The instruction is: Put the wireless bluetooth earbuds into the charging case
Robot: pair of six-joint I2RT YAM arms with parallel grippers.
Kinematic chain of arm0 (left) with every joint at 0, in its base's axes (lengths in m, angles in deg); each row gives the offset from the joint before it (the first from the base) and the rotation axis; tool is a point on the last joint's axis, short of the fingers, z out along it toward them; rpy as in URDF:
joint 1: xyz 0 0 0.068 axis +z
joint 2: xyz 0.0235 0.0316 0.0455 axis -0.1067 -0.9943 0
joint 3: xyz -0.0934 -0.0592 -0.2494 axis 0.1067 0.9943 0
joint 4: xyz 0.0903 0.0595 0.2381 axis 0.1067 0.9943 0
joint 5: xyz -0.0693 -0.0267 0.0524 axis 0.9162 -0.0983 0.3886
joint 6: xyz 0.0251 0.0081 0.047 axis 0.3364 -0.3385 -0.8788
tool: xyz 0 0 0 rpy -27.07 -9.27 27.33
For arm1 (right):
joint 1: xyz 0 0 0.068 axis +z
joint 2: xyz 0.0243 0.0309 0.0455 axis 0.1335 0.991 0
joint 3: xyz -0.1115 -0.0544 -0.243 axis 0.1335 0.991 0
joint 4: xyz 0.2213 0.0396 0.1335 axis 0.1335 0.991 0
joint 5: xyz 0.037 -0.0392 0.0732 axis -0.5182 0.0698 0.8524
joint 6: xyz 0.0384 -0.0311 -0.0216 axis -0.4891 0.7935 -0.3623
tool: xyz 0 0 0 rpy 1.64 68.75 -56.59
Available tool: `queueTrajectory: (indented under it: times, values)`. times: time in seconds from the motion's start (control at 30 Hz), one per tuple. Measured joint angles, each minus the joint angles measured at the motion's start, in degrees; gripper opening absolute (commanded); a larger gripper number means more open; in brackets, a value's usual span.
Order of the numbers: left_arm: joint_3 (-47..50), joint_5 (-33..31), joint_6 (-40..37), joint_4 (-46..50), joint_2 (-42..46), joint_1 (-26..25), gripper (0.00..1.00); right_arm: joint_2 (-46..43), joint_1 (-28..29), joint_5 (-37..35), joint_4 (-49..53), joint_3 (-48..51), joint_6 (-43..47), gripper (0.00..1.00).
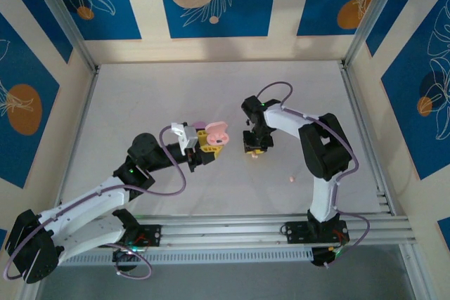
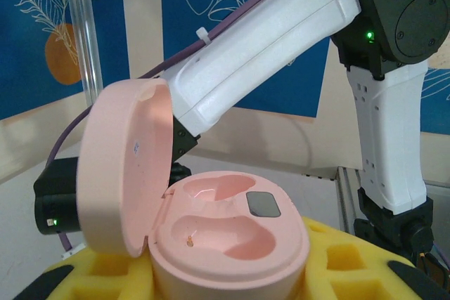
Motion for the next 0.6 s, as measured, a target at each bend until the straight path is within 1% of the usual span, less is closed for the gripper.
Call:
queueTrajectory:
  times: [0.27,0.37,0.6]
  values:
    - [0.0,0.0,0.0,0.2,0.0,0.0,0.30,0.6,0.4,-1.9,2.5,-0.9,1.6,0.29]
    - [0.0,0.0,0.0,0.2,0.0,0.0,0.30,0.6,0.4,-2.2,3.0,-0.9,2.4,0.26]
    - [0.0,0.0,0.0,0.2,0.0,0.0,0.30,0.9,0.4,-2.2,3.4,-1.6,3.0,0.27]
